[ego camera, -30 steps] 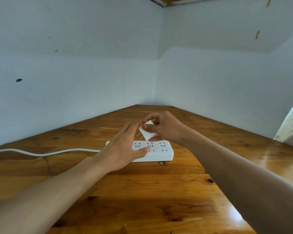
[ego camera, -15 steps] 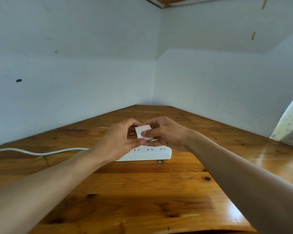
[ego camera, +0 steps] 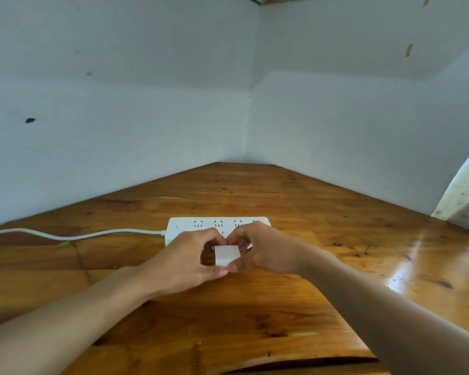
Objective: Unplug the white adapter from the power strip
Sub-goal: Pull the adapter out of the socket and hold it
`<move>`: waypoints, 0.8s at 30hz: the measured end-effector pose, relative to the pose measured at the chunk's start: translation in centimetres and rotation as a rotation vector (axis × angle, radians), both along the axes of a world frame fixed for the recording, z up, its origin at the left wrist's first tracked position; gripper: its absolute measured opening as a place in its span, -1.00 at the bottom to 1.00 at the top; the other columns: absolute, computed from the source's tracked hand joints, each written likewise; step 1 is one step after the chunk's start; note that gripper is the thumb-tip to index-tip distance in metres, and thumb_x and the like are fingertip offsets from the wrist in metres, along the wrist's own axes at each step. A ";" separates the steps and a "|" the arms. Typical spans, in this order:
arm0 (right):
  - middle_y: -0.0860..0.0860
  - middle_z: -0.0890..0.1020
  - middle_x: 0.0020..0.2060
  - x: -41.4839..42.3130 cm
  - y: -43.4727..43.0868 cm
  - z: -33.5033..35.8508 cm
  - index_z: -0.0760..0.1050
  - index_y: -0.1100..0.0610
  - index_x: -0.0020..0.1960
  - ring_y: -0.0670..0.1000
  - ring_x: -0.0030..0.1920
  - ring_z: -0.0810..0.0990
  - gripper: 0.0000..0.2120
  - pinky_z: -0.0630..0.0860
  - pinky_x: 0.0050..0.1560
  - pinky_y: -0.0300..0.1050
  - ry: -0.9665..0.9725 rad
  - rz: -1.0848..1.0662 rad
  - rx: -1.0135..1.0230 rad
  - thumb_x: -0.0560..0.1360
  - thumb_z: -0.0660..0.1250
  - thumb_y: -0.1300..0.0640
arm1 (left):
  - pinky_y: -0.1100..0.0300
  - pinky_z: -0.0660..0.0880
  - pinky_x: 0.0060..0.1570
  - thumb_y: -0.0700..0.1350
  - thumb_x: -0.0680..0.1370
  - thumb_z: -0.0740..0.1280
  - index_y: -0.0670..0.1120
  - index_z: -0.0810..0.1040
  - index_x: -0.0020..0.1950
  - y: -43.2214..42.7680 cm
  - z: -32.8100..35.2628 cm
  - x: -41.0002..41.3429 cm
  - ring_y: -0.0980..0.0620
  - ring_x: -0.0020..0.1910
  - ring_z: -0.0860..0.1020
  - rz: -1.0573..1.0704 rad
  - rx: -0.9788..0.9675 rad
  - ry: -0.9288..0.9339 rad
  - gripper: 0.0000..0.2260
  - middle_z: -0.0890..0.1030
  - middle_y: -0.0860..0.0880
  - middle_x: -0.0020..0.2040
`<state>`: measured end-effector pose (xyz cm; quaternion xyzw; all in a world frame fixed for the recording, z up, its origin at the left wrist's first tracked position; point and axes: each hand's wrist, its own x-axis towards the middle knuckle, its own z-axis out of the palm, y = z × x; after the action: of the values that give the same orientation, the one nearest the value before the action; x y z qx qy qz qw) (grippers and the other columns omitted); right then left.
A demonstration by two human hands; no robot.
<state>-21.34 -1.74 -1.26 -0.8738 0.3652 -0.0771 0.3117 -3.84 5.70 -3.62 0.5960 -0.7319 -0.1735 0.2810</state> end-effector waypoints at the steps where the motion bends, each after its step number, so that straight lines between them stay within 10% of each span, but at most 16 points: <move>1: 0.00 0.67 0.03 0.0 0.2 -0.4 0.57 0.10 0.18 -0.01 0.03 0.62 -0.63 0.57 0.13 -0.06 -0.004 -0.003 0.003 0.40 0.52 0.10 | 0.31 0.42 -0.16 0.05 0.39 0.50 0.12 0.50 0.07 0.0 -0.2 0.0 0.20 -0.07 0.52 -0.003 0.005 -0.009 -0.69 0.57 0.17 -0.04; 24: -0.01 0.56 0.26 -0.7 1.4 -1.4 0.36 0.06 0.42 -0.01 0.19 0.54 -0.34 0.50 0.27 -0.03 -0.001 -0.066 0.015 0.39 0.53 0.06 | 0.41 0.42 -0.10 0.09 0.37 0.50 0.16 0.38 0.24 0.8 -1.0 -0.3 0.30 0.04 0.43 0.046 -0.039 0.003 -0.49 0.44 0.28 0.05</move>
<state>-22.06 -0.36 -2.68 -0.8589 0.3942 -0.0848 0.3158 -4.11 6.52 -4.65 0.6067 -0.7210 -0.1535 0.2975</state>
